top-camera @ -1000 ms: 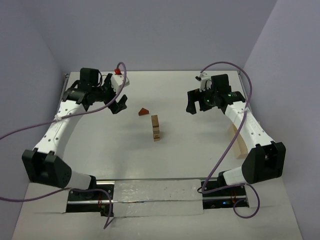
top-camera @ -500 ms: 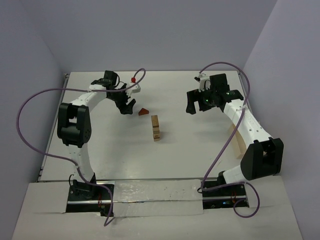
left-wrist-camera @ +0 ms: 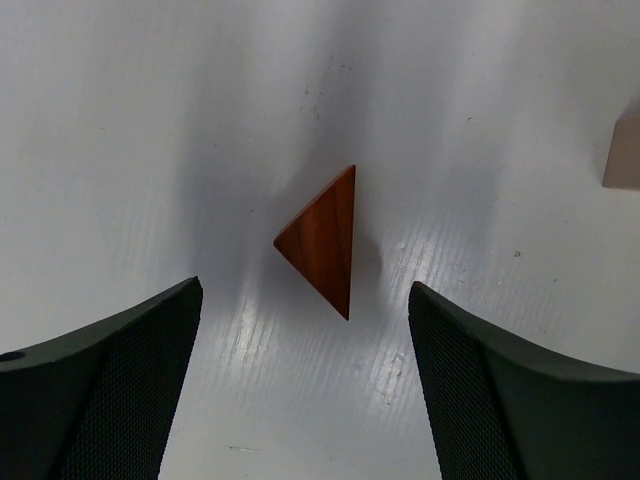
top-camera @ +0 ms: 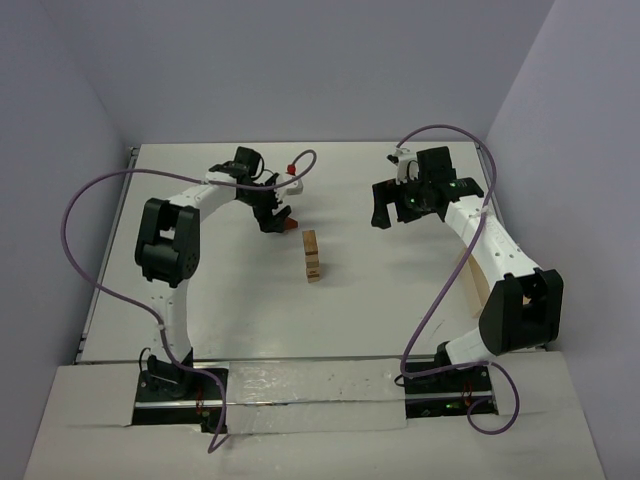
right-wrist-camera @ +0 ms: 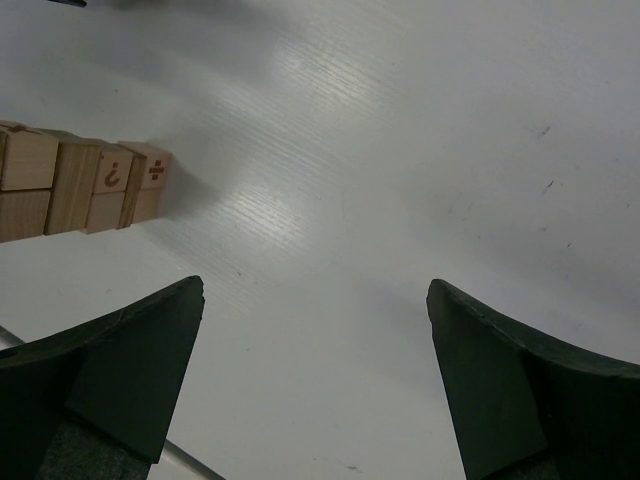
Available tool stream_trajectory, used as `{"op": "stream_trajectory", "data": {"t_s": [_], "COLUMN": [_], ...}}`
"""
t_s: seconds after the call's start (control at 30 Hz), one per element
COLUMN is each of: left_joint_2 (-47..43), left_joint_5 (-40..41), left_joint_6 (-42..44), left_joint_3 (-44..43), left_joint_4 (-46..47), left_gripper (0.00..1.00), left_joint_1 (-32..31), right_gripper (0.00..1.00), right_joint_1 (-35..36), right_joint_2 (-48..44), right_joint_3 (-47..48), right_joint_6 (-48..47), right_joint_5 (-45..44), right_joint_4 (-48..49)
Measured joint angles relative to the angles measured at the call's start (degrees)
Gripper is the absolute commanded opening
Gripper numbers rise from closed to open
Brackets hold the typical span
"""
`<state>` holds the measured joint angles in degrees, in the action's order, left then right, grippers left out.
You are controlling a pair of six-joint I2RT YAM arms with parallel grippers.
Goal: Build the wood block tower
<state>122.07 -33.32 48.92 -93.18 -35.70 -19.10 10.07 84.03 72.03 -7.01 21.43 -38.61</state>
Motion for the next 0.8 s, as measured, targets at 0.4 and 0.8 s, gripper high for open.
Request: {"op": "stream_trajectory", "data": {"t_s": [0.4, 0.8], "left_joint_2": [1.8, 3.7], "left_joint_5": [-0.8, -1.1], "left_joint_6": [-0.3, -0.3], "left_joint_3": [-1.6, -2.3], "left_joint_4": [0.3, 0.3], "left_gripper": [0.83, 0.58], "left_joint_1": [-1.7, -2.3], "right_gripper": [1.00, 1.00], "right_joint_1": [0.0, 0.0], "right_joint_2": [0.0, 0.0], "right_joint_3": [0.0, 0.0], "right_joint_6": [0.0, 0.0], "right_joint_5": [0.0, 0.0], "right_joint_4": [0.0, 0.0]}}
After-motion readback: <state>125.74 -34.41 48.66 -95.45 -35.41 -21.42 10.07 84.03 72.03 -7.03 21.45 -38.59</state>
